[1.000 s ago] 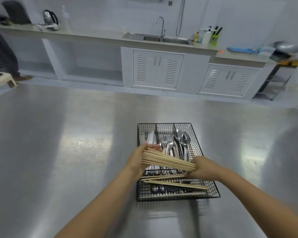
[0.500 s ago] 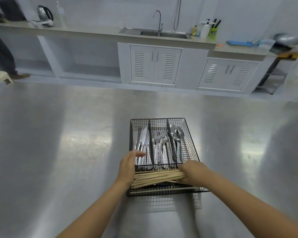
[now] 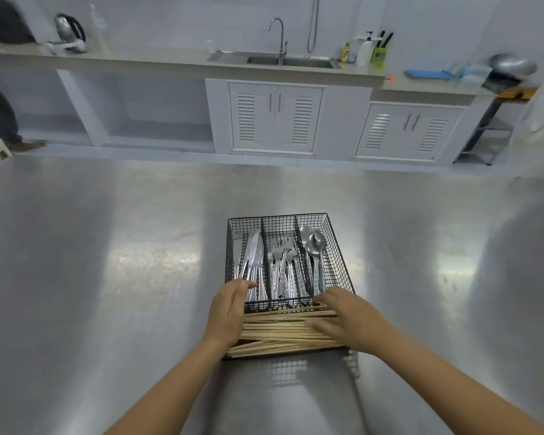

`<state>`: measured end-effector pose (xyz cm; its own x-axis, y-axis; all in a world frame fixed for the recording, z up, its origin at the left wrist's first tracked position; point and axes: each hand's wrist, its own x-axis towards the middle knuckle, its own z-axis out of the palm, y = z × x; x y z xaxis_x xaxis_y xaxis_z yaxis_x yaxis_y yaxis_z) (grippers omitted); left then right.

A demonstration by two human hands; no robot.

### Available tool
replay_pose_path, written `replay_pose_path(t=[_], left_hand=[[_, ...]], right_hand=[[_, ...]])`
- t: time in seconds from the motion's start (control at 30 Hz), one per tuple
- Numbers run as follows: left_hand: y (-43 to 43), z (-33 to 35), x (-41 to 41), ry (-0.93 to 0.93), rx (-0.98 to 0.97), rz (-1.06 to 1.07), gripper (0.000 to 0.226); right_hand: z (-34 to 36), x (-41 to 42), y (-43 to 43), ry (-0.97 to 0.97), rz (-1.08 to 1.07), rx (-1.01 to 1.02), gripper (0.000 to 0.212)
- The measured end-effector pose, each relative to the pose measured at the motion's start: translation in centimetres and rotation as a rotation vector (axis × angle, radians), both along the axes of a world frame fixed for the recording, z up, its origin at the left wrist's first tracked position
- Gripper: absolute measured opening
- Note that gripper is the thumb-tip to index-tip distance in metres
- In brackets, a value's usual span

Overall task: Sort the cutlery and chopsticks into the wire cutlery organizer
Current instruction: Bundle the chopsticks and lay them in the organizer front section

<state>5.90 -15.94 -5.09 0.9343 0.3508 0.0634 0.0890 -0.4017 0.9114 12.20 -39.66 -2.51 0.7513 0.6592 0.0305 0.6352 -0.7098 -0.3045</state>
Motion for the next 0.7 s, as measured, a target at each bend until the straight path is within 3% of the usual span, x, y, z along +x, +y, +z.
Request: replay_pose_path(t=[0.1,0.17,0.2,0.27,0.33,0.37,0.4,0.47,0.7], left_hand=[[-0.2,-0.5,-0.1,0.043,0.22,-0.058,0.041],[-0.1,-0.9,0.0,0.058,0.379,-0.081,0.051],[0.0,-1.1,0.0,0.071,0.369,-0.053,0.055],[0.4,-1.2,-0.1,0.12,0.145,0.084,0.063],[1.0,-0.9,-0.4,0.187,-0.273,0.186,0.066],[1.2,-0.8,-0.7,0.195,-0.425,0.197,0.064],[1.2,-0.7,-1.0,0.192,-0.487,0.181,0.06],[1.2,-0.7,-1.4,0.173,-0.507,0.135,0.046],[4.0,-1.1,-1.0,0.161,-0.629,0.087,0.035]], right_hand=[[0.1,0.6,-1.2,-0.236,-0.186,0.28,0.046],[-0.1,1.5,-2.2,-0.138,-0.441,0.445,0.035],[-0.5,1.9,-2.7,0.017,-0.579,0.53,0.038],[-1.5,2.1,-3.4,0.481,-0.769,0.807,0.053],[-3.3,1.7,-3.5,0.764,-0.809,1.051,0.076],[-4.1,1.5,-3.4,0.809,-0.801,1.099,0.075],[-4.4,1.1,-3.1,0.836,-0.788,1.124,0.061],[-4.8,0.8,-2.2,0.929,-0.715,1.181,0.038],[-5.2,-0.3,0.1,0.907,-0.712,1.144,0.042]])
